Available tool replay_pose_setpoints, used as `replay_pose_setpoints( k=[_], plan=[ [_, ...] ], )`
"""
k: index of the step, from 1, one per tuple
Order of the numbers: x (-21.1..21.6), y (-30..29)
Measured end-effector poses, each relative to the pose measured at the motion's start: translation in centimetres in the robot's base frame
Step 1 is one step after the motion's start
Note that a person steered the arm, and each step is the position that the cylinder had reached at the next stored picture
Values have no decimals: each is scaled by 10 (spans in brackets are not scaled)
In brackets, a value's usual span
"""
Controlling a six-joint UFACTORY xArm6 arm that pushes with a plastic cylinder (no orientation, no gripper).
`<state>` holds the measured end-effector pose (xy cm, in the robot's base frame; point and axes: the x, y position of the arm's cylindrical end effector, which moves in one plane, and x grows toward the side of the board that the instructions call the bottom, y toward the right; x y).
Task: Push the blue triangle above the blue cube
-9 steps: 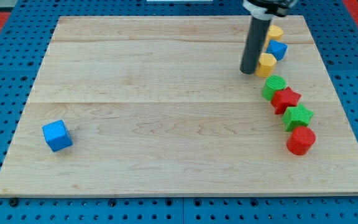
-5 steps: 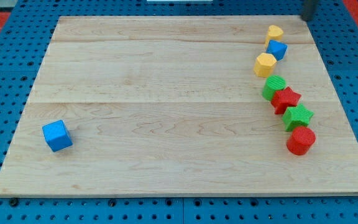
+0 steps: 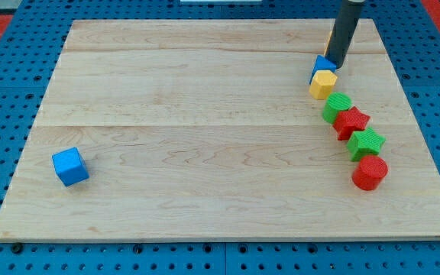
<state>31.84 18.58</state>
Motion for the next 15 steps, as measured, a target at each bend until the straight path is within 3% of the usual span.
replay_pose_setpoints(
  k=[4, 5, 6, 7, 8, 9, 10, 11, 13, 14, 15],
  plan=[
    [30, -98],
    [30, -98],
    [29, -61],
    [58, -53],
    [65, -108],
    [58, -149],
    [15, -137],
    [11, -139],
    [64, -172],
    [39, -184],
    [44, -202]
  ],
)
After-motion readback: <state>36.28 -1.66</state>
